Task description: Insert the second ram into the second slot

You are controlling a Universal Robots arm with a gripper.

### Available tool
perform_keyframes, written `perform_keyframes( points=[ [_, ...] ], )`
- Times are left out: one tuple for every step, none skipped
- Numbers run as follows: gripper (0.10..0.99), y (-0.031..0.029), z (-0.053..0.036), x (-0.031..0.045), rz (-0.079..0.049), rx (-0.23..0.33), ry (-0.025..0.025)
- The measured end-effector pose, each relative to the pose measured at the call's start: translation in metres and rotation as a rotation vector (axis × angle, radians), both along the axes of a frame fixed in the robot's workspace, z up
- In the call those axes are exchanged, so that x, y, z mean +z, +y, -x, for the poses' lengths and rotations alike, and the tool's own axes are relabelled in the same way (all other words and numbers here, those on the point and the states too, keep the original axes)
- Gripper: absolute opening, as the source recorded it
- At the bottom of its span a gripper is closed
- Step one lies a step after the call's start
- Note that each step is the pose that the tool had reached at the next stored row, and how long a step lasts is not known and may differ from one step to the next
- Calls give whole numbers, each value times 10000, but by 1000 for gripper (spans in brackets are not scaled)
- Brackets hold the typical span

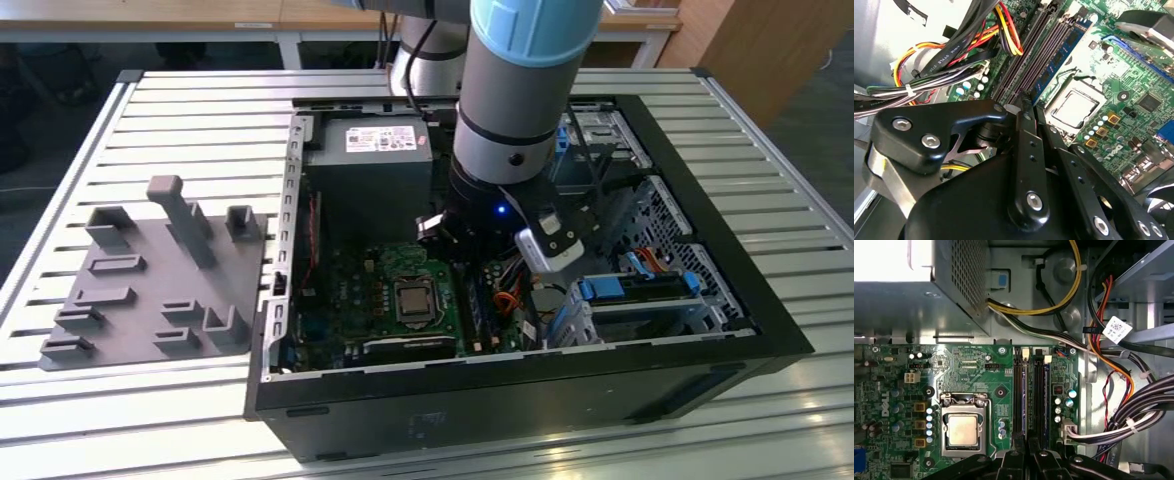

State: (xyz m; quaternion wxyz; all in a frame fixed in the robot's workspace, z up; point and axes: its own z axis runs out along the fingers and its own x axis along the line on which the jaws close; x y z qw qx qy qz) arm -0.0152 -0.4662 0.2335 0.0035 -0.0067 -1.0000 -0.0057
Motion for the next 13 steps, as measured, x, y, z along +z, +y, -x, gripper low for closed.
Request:
perform_keyframes(
  points=[
    [141,0,0,-1,-2,0,-1],
    [141,0,0,-4,-3,0,-1],
    [141,1,0,-8,-6,0,-2],
    [141,1,0,-18,-12,0,-3],
    [141,1,0,-29,-14,-1,-1],
    [141,0,0,-45,-20,0,-1],
    [141,0,0,-62,-23,0,-1],
    [141,1,0,-81,-23,0,-1],
    [141,1,0,-99,-22,-1,0],
    [141,1,-1,-118,-24,-3,-1],
    [141,2,-1,-133,-23,-4,-1],
    [141,2,-2,-141,-23,-4,0],
    [141,2,-3,-142,-22,-4,0]
  ],
)
